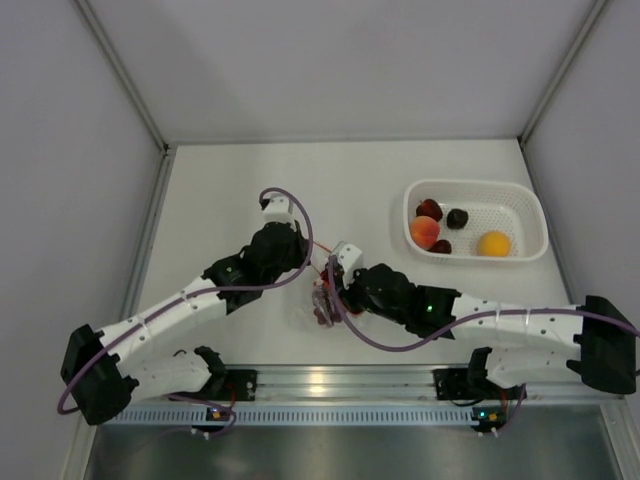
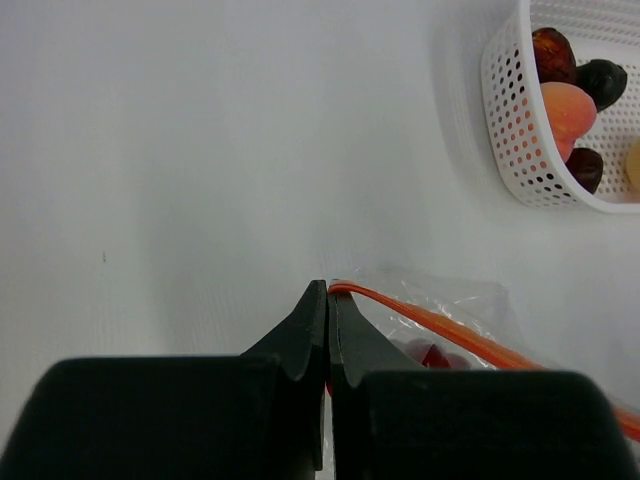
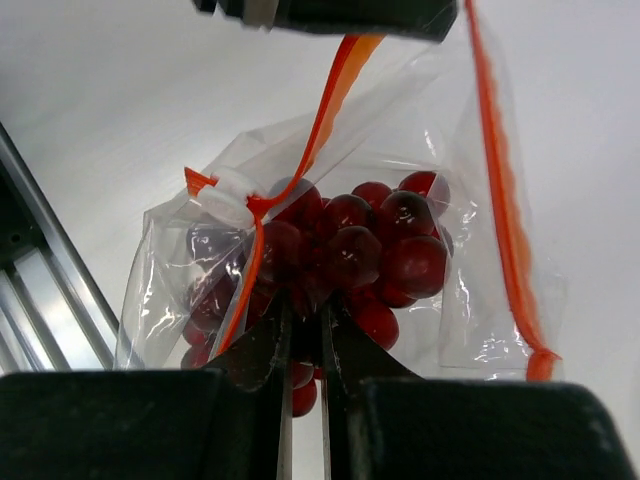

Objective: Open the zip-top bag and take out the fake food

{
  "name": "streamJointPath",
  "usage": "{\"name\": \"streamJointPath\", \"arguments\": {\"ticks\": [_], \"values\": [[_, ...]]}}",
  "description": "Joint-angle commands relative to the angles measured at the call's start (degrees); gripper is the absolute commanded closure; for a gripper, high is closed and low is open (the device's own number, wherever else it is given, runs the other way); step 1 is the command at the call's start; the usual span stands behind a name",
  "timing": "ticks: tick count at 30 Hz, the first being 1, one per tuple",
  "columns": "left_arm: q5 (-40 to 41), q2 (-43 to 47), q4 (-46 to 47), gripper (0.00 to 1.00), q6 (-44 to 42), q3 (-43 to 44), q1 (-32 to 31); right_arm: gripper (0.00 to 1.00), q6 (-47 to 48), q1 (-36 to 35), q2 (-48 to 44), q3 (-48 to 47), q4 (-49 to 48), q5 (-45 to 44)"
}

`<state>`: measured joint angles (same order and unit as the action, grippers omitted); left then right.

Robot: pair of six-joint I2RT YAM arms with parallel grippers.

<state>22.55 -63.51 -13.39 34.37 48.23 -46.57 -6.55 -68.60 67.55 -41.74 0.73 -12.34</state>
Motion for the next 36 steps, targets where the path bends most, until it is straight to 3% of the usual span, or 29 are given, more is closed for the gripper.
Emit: {"name": "streamJointPath", "arguments": {"ticks": [1,9,13,19,24,29,36], "values": [[-1.6,-0.1,3.5,1.0,-1.1,-1.2,1.6,1.0,1.1,-1.4,-4.3,0.3,-5.0,-6.4],[-20.7,-1.1,4.4,1.0,-5.1,-1.3,1.6,1.0,2.3,-0.9,-3.2,-2.6,-3.0,-18.6],[-25.2,-1.1,4.3,1.0,-6.7,-1.6,1.6,1.0,1.1,-0.2,0.4,-5.2,1.3,-25.6],[-29.9,-6.8,2.6,1.0,-9.1,0.2,1.6,1.0,1.2,-0.1,-1.5,-5.1,0.1,-23.1],[-28.4,-8.8,2.5,1.0,-9.1,0.8,1.6,1.0,1.5,0.0,-4.3,-4.3,-0.1,-20.3],[-19.2,-7.7,2.2,1.0,-6.3,1.4,1.7,1.0,2.4,-0.1,-8.0,-0.5,-4.4,-11.0],[-15.4,-8.6,2.1,1.0,-4.0,2.9,1.7,1.0,3.9,-0.1,-14.4,5.3,-10.1,-1.4]]}}
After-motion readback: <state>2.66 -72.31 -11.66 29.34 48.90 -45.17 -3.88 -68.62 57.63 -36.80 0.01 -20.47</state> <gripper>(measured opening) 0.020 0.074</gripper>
